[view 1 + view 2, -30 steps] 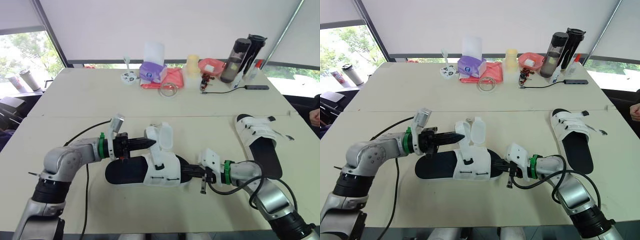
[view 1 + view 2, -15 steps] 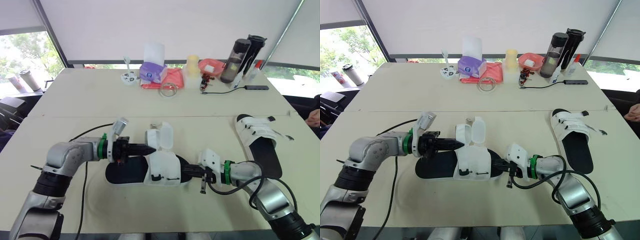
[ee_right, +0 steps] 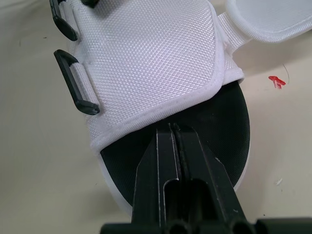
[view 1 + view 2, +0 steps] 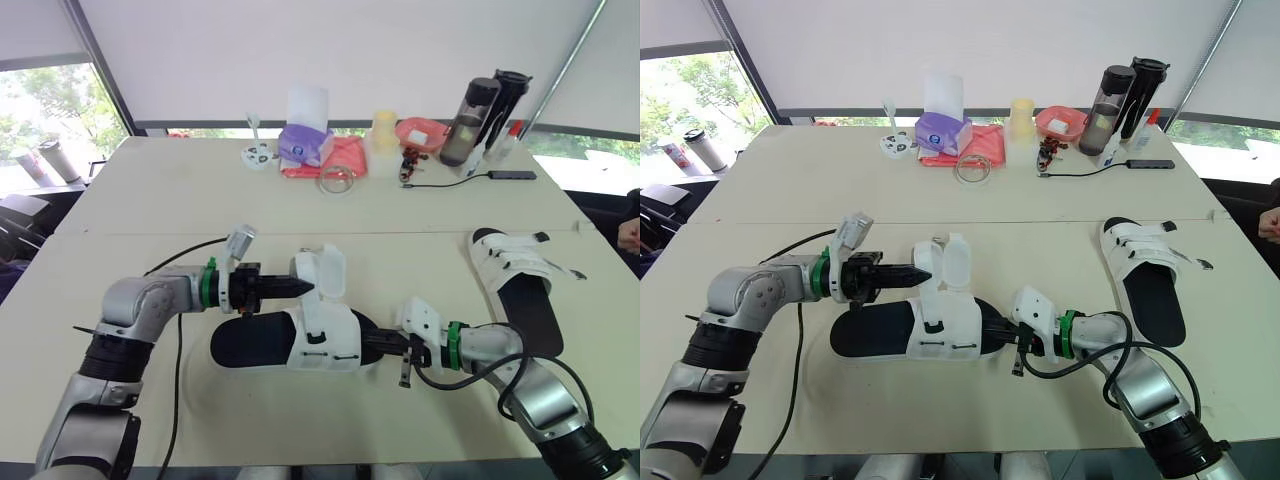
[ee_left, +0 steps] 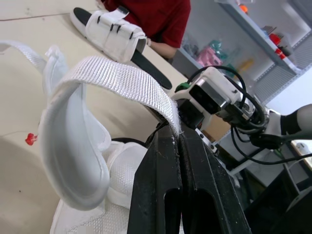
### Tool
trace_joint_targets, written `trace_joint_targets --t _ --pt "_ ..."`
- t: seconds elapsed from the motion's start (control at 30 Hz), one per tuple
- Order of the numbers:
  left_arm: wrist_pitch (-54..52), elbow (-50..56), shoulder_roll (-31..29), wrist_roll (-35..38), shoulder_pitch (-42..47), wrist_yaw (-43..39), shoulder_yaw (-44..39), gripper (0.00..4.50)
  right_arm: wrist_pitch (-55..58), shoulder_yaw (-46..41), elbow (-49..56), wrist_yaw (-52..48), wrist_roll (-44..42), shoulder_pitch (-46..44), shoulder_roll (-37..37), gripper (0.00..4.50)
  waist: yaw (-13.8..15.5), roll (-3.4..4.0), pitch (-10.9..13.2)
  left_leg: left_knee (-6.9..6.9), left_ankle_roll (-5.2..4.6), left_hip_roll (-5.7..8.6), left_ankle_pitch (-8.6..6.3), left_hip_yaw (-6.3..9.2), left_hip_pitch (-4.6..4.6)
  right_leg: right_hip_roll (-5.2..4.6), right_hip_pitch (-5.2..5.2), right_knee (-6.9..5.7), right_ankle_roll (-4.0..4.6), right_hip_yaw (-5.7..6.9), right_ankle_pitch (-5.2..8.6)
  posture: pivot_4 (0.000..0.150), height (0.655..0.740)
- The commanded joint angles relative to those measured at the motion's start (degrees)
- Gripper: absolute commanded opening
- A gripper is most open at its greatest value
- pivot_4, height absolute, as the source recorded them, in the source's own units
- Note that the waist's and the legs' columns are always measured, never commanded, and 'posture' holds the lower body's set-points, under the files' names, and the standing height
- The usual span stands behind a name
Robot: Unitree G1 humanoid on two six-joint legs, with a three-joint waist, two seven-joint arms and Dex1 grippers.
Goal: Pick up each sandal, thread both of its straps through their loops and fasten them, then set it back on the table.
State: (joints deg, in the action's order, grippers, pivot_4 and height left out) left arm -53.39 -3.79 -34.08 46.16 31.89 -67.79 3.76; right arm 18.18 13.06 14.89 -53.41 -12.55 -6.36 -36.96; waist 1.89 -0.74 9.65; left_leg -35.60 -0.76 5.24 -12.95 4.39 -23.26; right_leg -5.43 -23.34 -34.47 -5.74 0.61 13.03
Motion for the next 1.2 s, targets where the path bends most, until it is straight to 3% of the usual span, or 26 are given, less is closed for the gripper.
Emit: trace_joint_targets --t 0.03,0.9,1.2 --pt "1.18 0.32 -0.7 -1.33 0.5 -1.88 0.12 0.03 2.07 1.95 -3.15 0.98 2.32 1.72 -0.04 0.0 0.02 0.0 0.0 0.0 0.01 0.0 0.0 0.0 0.0 0.0 0.0 0.0 0.0 0.0 0.0 0.15 0.74" --pt "3.99 4.36 1.3 -6.07 -1.11 -3.8 4.73 0.03 2.09 1.88 -3.3 2.12 2.49 1.8 0.87 0.0 -1.12 0.0 0.0 -0.05 0.01 -0.01 -0.01 0.01 -0.01 -0.01 0.02 -0.02 0.01 0.0 0.0 0.15 0.74" --pt "13.68 9.0 3.46 -11.25 -4.07 3.38 2.13 0.03 2.01 1.88 -3.68 2.44 2.56 1.4 1.36 0.0 -1.2 0.0 0.0 -0.05 0.02 -0.02 -0.01 0.01 -0.02 -0.01 0.01 -0.03 0.01 -0.01 -0.01 0.15 0.74"
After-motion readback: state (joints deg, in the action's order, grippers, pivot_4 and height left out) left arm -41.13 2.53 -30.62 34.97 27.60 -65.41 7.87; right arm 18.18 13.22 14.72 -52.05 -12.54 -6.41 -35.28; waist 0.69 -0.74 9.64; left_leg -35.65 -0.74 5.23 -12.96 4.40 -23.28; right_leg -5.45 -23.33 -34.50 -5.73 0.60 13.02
